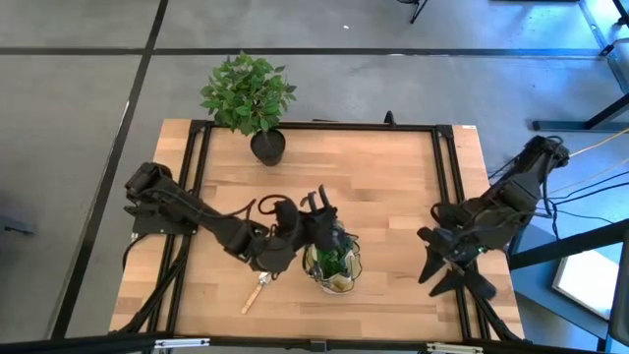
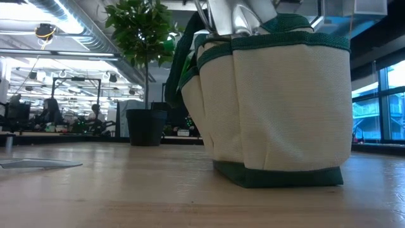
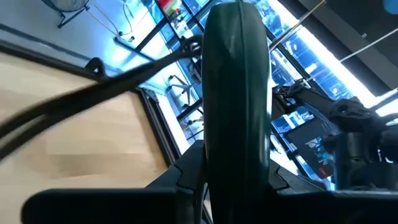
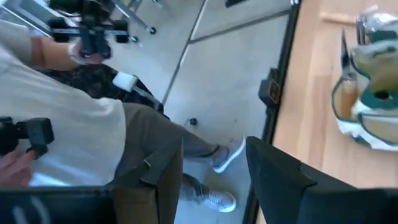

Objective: Pick & Place Garden tools in Gardening bag
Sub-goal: Put the green shear scissors into the brown gardening bag

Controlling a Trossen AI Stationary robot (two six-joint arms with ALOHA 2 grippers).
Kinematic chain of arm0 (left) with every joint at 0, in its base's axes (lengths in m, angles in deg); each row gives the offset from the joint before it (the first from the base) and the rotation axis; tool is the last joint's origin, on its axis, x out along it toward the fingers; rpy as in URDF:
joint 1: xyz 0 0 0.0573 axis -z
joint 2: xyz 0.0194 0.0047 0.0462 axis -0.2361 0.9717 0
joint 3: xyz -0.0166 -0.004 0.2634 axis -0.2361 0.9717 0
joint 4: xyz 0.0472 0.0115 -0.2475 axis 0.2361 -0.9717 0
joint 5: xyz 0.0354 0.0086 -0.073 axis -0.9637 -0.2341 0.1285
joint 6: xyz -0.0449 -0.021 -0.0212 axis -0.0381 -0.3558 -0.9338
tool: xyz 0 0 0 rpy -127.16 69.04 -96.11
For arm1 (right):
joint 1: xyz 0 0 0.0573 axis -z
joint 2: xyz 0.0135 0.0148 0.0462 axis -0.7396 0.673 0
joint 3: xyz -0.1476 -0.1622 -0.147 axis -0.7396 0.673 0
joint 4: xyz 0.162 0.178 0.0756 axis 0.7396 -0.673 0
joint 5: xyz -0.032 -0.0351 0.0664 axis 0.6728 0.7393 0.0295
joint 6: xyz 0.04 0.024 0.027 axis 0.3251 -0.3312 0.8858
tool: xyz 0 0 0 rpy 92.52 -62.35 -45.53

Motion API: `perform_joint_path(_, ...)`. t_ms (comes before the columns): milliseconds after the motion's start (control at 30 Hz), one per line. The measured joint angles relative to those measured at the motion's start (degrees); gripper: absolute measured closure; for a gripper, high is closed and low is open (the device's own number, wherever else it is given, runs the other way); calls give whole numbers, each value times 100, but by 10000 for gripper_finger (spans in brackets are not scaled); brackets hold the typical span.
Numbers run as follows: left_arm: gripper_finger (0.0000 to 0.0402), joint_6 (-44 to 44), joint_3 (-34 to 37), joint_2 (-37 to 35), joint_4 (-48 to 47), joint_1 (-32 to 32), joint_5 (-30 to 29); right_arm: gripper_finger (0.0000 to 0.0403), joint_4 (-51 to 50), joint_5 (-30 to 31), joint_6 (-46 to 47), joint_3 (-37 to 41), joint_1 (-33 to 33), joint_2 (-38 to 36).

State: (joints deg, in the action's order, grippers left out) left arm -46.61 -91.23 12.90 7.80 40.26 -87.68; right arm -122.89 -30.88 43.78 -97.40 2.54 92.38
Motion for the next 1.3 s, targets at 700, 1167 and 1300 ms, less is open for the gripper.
perform_joint_path(700,340,1050,-5022,2871,-2395,377,-272,227,894,155,-1763,431,288,-1004)
perform_joint_path(1167,340,1008,-4955,2882,-2262,493,497,244,5936,-1591,25,3746,2340,-1559)
perform_joint_path(1300,340,984,-4864,2881,-2341,433,846,244,6199,-1590,12,3631,2464,-1407)
